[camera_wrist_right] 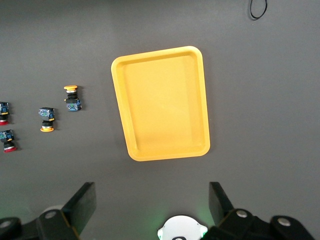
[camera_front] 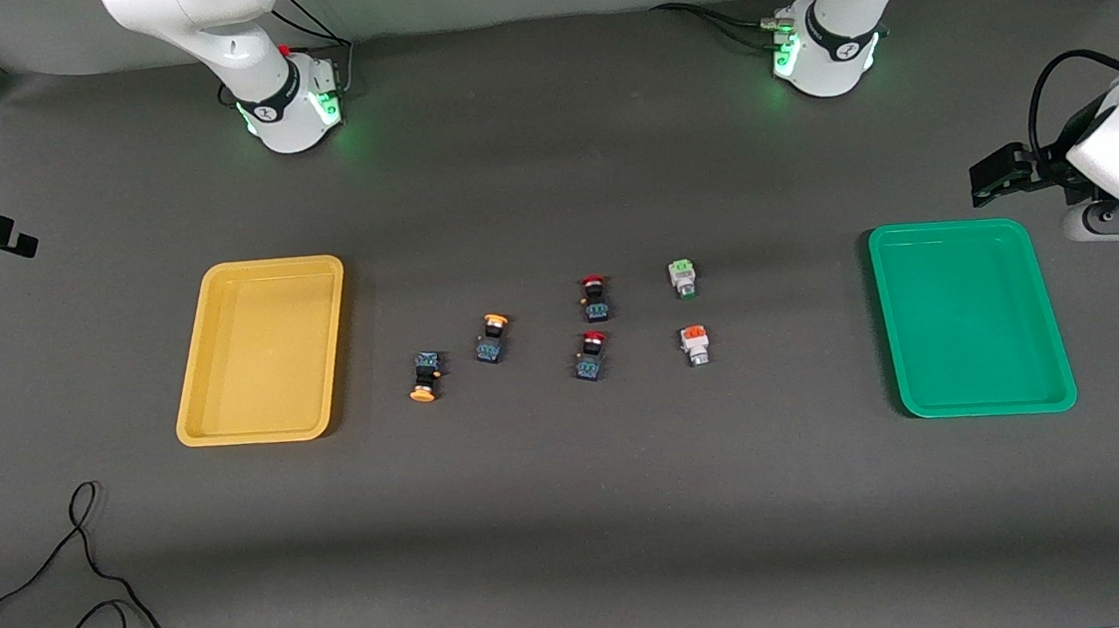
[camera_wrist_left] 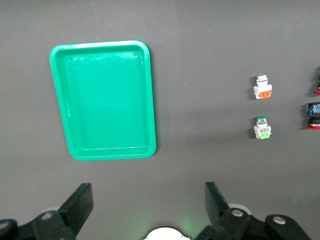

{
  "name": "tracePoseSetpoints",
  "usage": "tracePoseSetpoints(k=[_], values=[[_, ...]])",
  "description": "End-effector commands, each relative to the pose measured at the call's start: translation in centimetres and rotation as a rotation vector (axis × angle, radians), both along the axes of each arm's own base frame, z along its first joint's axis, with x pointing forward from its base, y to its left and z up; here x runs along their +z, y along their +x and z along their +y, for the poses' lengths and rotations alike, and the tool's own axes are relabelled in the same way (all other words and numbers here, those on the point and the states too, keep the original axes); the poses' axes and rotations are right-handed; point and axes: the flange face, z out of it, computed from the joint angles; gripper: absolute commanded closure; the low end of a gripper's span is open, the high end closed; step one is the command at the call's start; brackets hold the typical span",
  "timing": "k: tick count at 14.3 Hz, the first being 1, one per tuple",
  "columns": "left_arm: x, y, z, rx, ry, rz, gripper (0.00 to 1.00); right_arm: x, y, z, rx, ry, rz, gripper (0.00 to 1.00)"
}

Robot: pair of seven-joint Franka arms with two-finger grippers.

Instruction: Place green and yellow buttons in trays

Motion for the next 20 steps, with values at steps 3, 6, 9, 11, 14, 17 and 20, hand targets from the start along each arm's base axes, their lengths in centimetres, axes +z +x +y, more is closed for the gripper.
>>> tracePoseSetpoints(k=[3,6,9,11,14,17,20], values=[[0.3,-0.1,-0.1,-0.011,-0.012,-0.017,0.0,0.6,-0.3,0.2,-0.003,0.006,-0.031,0.0],[0.3,-0.1,-0.2,-0.011,-0.012,-0.015,0.0,0.7,-0.3,0.2,0.01,0.002,-0.038,0.0],[0.3,-0.1,-0.1,-0.011,-0.011,-0.015,0.0,0.5,-0.1,0.3,0.014,-0.001,-0.038,0.0],[0.4,-0.1,-0.3,0.002,-0.007,-0.017,0.0,-0.2,0.0,0.4,0.014,-0.003,-0.022,0.0],[0.4,-0.1,-0.2,0.002,-0.009,-0.016,0.0,-0.9,0.2,0.0,0.022,-0.073,-0.007,0.0],[-0.2,-0.1,-0.7,0.005,-0.022,-0.007,0.0,-1.5,0.4,2.6,0.079,-0.11,0.012,0.0],[-2.7,-1.2,-4.6,-0.033,-0.043,0.041,0.0,-1.7,0.6,2.8,0.081,-0.102,0.011,0.0]])
